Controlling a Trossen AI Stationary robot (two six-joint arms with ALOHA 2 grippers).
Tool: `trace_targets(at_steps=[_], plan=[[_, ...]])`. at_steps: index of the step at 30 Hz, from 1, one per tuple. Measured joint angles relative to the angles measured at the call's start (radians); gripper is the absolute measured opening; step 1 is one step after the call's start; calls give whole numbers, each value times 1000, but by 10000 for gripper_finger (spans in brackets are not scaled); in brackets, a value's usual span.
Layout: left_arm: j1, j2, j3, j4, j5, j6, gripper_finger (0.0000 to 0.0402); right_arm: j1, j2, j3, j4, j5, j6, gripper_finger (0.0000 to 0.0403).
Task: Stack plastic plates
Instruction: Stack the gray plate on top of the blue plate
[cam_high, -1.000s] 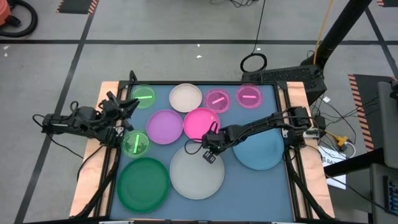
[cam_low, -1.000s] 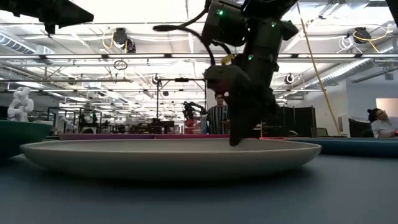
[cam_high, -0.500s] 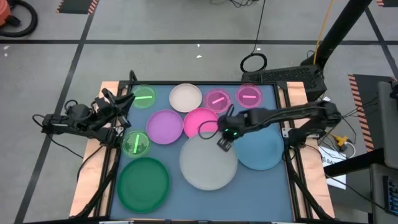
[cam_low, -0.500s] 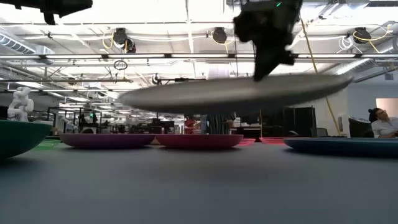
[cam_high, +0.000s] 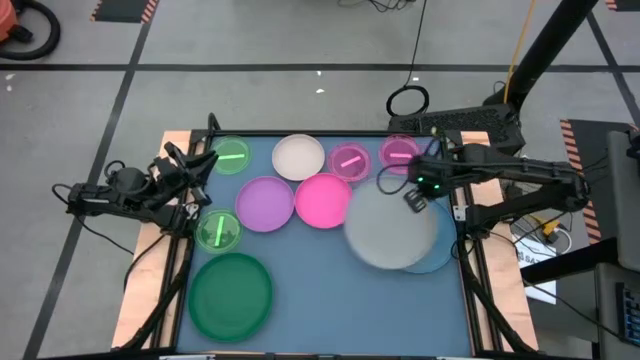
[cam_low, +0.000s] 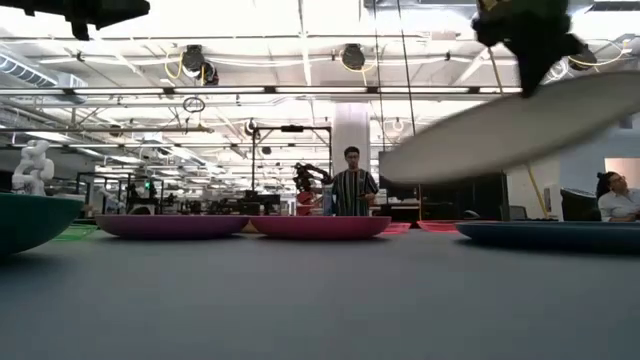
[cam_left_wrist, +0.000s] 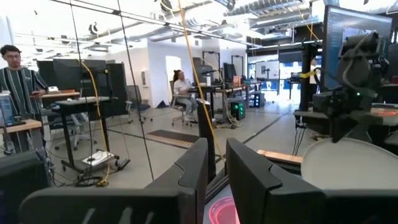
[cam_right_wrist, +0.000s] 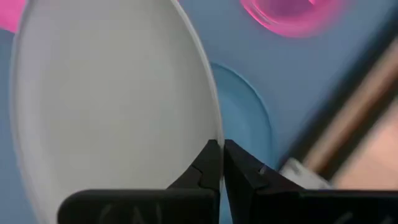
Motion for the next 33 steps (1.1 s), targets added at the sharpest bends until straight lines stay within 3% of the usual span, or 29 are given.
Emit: trace_targets(at_steps=[9, 16, 28, 33], plan=[[0, 0, 0, -1, 0, 0, 67, -40, -125, -182, -15, -33, 44, 1], [0, 0, 0, -1, 0, -1, 67, -58, -164, -316, 11, -29, 61, 26], [0, 0, 0, -2, 0, -5, 67, -77, -165, -346, 2, 24, 67, 71], [0, 0, 0, -2, 0, -5, 67, -76, -164, -346, 170, 24, 95, 74]])
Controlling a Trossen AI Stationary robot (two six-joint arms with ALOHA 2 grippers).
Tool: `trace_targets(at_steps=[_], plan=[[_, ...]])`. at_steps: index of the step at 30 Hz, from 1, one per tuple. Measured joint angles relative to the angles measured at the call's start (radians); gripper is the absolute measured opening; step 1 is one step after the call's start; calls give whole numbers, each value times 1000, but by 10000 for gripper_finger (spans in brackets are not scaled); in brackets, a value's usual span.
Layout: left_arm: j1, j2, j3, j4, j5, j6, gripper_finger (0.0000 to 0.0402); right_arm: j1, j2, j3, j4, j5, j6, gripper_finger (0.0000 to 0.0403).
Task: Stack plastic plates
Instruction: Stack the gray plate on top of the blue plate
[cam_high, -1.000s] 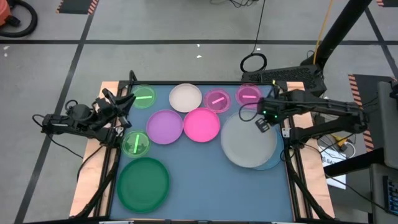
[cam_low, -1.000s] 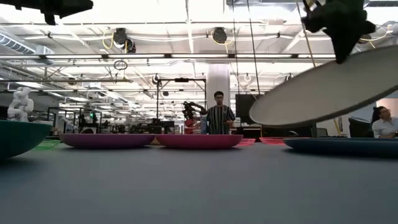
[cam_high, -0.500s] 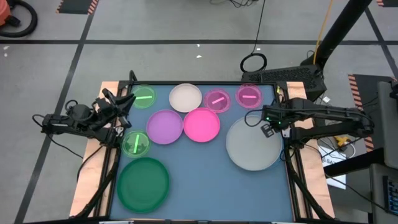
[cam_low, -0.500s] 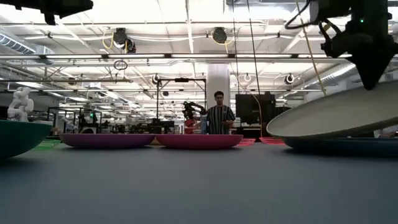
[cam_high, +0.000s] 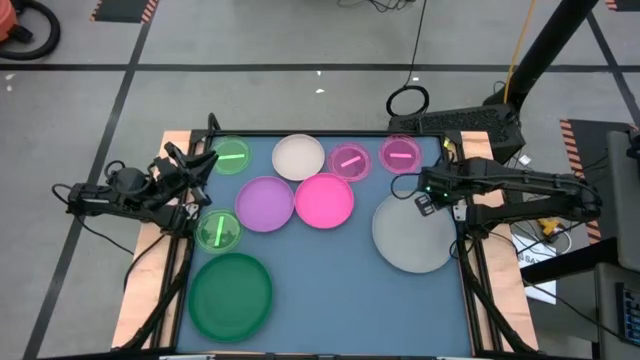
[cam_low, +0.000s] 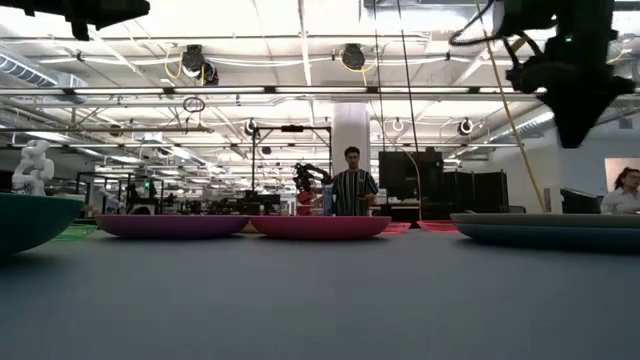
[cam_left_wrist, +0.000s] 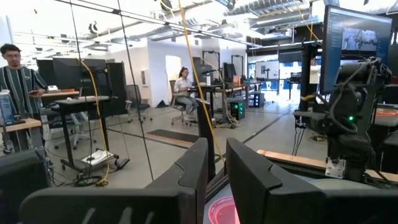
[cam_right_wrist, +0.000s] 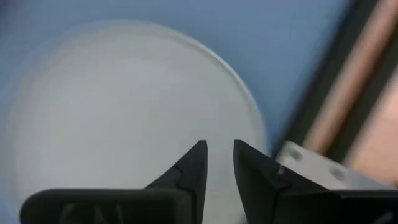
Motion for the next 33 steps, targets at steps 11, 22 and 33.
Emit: trace_targets(at_steps=[11, 22, 33], plan=[[0, 0, 0, -10, 0, -2, 67, 59, 136, 0, 417, 3, -66, 72], [0, 0, 0, -28, 0, -3, 67, 126, 432, 0, 411, 0, 19, 47], [0, 0, 0, -28, 0, -4, 67, 154, 679, 3, 388, 1, 67, 10]])
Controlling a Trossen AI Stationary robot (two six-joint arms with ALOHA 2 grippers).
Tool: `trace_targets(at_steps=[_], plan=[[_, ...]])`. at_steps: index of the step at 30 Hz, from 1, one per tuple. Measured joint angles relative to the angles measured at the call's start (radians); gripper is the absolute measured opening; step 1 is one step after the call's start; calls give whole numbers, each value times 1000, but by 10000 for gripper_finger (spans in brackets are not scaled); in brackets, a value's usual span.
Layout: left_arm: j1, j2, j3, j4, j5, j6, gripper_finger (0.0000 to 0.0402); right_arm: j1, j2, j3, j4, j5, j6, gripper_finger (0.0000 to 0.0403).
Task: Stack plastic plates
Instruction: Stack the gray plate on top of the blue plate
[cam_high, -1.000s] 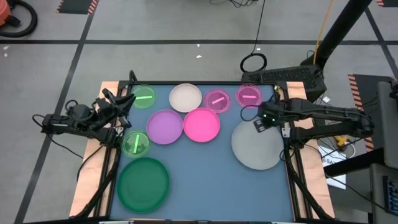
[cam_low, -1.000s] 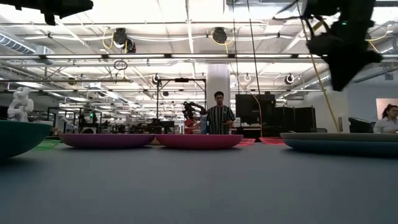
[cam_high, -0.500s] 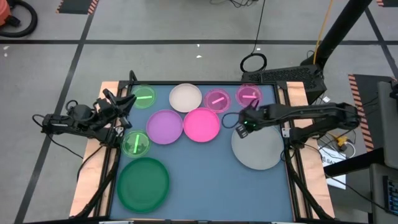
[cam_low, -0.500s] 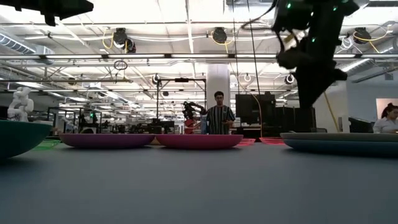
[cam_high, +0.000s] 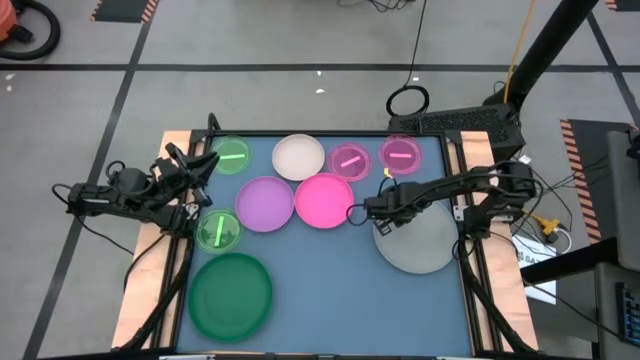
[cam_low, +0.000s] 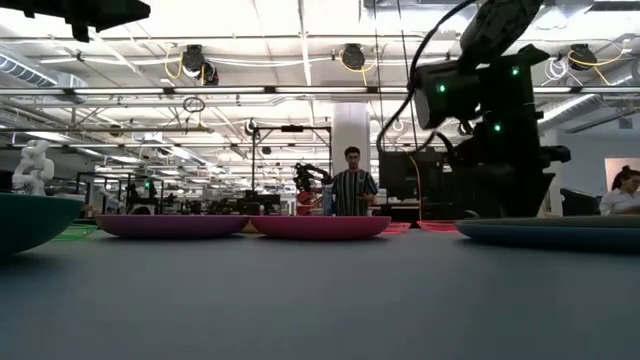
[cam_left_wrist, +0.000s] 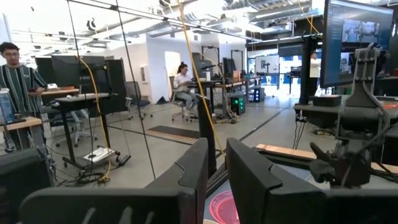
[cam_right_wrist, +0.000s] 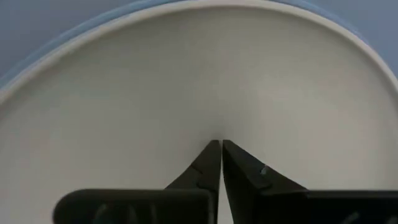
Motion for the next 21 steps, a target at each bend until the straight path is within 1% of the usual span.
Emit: trace_targets(at_steps=[4, 11, 16, 19, 21], plan=[[0, 0, 0, 0, 0, 0, 67, 1, 45, 2, 13, 0, -11, 2], [0, 0, 0, 0, 0, 0, 67, 20, 52, 20, 39, 6, 11, 3], [0, 0, 0, 0, 0, 0, 67, 53, 52, 38, 201, 36, 23, 3], [0, 0, 0, 0, 0, -4, 67, 70, 53, 40, 357, 36, -27, 3], [0, 0, 0, 0, 0, -10, 67, 77, 54, 39, 413, 37, -60, 3]])
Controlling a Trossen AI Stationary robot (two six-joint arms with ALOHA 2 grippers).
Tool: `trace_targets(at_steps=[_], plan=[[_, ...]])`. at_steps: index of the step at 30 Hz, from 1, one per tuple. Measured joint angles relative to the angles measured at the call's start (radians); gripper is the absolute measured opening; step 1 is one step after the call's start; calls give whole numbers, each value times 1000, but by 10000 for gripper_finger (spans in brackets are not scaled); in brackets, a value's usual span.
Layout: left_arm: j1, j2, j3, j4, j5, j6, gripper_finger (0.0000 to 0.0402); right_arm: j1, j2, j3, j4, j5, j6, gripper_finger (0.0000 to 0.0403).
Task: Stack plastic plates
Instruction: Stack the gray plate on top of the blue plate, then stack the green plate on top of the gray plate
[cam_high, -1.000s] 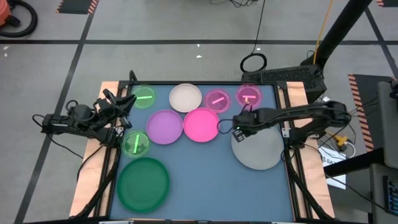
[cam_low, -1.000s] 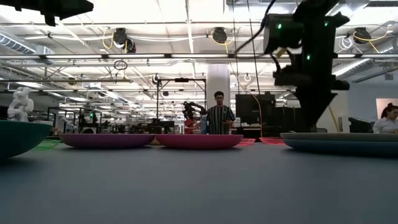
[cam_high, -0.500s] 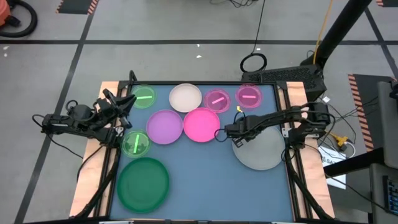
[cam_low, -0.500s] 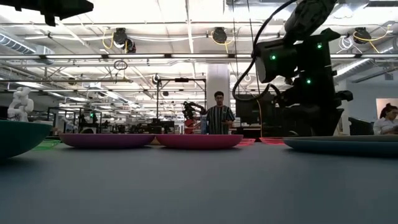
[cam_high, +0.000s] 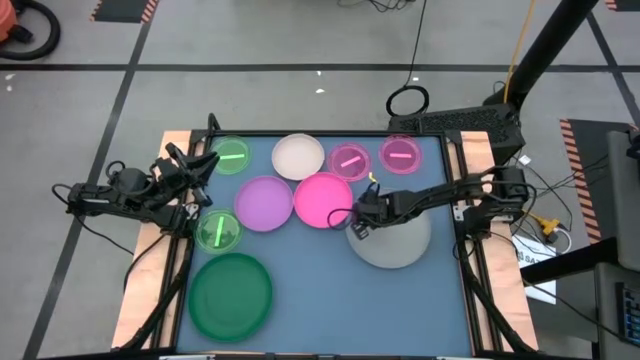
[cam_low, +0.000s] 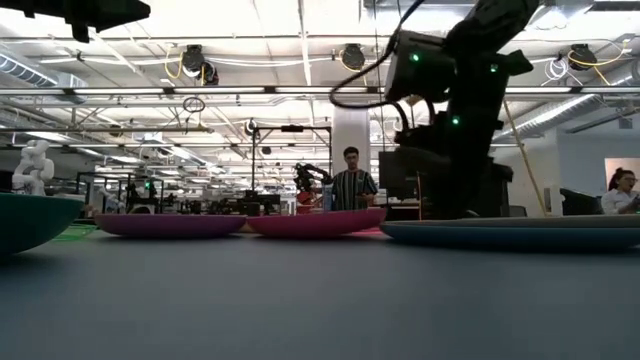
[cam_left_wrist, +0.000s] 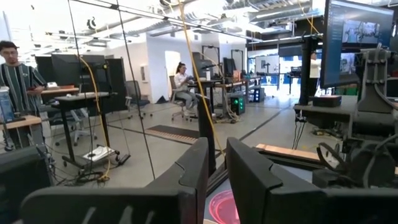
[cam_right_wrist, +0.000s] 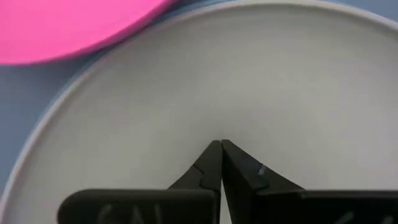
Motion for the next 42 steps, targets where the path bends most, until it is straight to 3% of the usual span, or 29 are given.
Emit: trace_targets(at_steps=[5, 11, 15, 19, 23, 27, 29, 33, 39, 42], plan=[[0, 0, 0, -42, 0, -69, 67, 14, -36, 6, -38, 76, -56, 4], [-1, 37, -1, -230, 13, -306, 67, 14, -126, 10, -184, 166, -99, 4], [-1, 107, -1, -250, 86, -430, 67, 19, -196, 10, -211, 271, -174, 4], [-1, 218, -1, -191, 172, -510, 67, 30, -250, 10, -110, 350, -345, 4], [-2, 346, -1, -120, 272, -537, 67, 33, -287, 11, 56, 347, -551, 4], [-2, 442, -1, -133, 432, -559, 67, 33, -326, 11, 152, 197, -735, 4], [-2, 483, -1, -154, 545, -583, 67, 37, -348, 11, 158, 119, -770, 4], [-12, 567, -1, -207, 707, -627, 67, 49, -391, 11, 163, 87, -773, 4], [-114, 719, 24, -260, 734, -676, 67, 98, -420, 11, 163, 86, -756, 4], [-173, 812, 93, -381, 731, -677, 67, 119, -422, 11, 159, 87, -730, 4]])
